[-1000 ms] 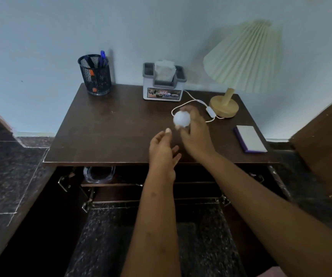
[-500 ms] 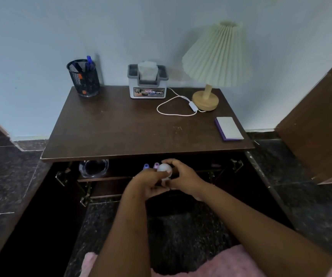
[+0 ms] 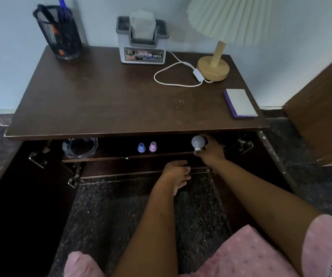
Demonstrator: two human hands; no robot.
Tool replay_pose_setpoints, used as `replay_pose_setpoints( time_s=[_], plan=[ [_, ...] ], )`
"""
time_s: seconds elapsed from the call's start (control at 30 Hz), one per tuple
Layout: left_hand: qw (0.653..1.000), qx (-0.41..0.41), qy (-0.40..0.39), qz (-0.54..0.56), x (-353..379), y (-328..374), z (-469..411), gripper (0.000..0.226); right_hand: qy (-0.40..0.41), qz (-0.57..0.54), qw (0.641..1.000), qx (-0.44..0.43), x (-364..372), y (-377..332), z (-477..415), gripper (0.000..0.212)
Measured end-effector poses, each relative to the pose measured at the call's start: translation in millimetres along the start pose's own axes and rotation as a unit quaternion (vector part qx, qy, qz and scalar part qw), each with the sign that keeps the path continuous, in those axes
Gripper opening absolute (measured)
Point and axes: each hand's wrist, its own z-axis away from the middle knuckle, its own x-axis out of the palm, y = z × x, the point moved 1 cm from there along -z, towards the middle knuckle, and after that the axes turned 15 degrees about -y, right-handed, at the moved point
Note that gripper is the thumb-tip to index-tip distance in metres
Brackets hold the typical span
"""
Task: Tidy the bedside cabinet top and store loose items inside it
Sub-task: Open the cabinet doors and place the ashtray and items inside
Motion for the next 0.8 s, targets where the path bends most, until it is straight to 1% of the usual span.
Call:
replay_pose_setpoints(
  time_s=[0.07,0.13,0.23,0.37,0.5,0.57,0.63,0.8],
  plan=[
    [1.0,-0.006,0.003,0.013,-1.4,-1.0,-8.0,0.043,0.03,0.02,0.999,0.021,-3.0,3.2,-8.9,0.065],
    [0.999,-0.001,0.006,0.038,-3.0,-0.3,-13.1,0.042,0.051,0.019,0.998,0.019,-3.5,7.4,-16.6,0.06],
    [0.997,0.014,0.016,0.076,-5.2,2.7,-17.9,0.039,0.055,0.017,0.998,0.014,-0.1,11.3,-25.1,0.054],
    [0.994,0.021,0.026,0.102,-6.9,2.7,-20.0,0.038,0.055,0.024,0.998,0.017,7.2,6.3,-37.7,0.051],
    [0.995,0.015,0.034,0.092,-6.5,-2.8,-19.8,0.038,0.046,0.053,0.996,0.064,10.0,0.6,-47.5,0.057],
    [0.995,0.009,0.039,0.094,-6.6,-4.5,-20.2,0.038,0.046,0.056,0.996,0.057,10.8,0.9,-47.3,0.057],
    [0.994,0.006,0.039,0.099,-6.9,-4.4,-20.0,0.038,0.045,0.029,0.998,0.042,11.6,4.3,-45.3,0.061],
    [0.993,0.016,0.037,0.107,-9.0,-1.1,-17.5,0.037,0.048,0.02,0.998,0.033,11.5,11.2,-36.6,0.083]
  ],
)
